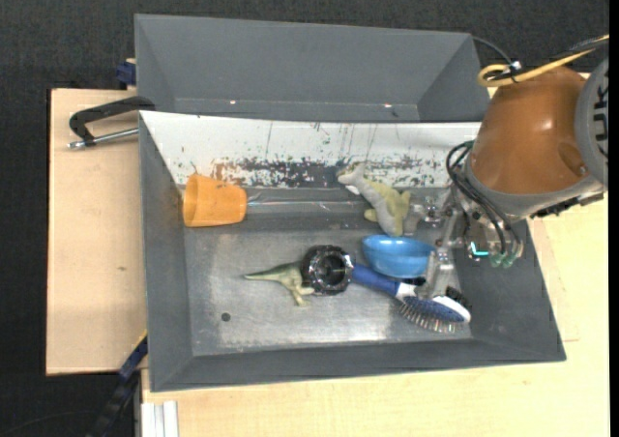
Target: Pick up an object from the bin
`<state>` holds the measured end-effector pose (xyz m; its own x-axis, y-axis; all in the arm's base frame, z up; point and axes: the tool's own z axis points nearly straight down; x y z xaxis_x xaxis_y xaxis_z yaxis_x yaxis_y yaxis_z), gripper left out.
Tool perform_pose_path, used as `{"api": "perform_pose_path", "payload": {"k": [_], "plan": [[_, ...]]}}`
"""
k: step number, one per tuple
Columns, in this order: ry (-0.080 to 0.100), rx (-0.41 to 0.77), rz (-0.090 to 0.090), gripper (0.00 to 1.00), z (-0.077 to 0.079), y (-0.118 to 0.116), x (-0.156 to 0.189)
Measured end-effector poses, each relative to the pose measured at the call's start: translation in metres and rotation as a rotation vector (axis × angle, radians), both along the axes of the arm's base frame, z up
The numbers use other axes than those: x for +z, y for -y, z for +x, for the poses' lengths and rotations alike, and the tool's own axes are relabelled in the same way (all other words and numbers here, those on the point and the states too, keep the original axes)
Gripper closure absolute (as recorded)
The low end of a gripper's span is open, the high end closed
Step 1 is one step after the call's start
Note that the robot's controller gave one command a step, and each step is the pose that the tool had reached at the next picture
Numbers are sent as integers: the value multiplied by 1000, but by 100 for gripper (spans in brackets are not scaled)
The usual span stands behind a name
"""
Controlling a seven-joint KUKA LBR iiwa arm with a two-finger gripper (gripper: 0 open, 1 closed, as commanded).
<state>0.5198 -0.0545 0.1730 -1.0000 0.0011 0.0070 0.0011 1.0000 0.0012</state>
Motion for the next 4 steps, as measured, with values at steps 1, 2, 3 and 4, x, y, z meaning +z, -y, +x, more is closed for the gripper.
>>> {"api": "perform_pose_path", "payload": {"k": [1,2,3,4], "plan": [[8,-222,0,0,-20,-21,-104],[13,-434,-1,0,-21,-20,-72],[10,-668,-2,0,-14,-23,-73],[4,-738,-4,0,-17,-19,-104]]}}
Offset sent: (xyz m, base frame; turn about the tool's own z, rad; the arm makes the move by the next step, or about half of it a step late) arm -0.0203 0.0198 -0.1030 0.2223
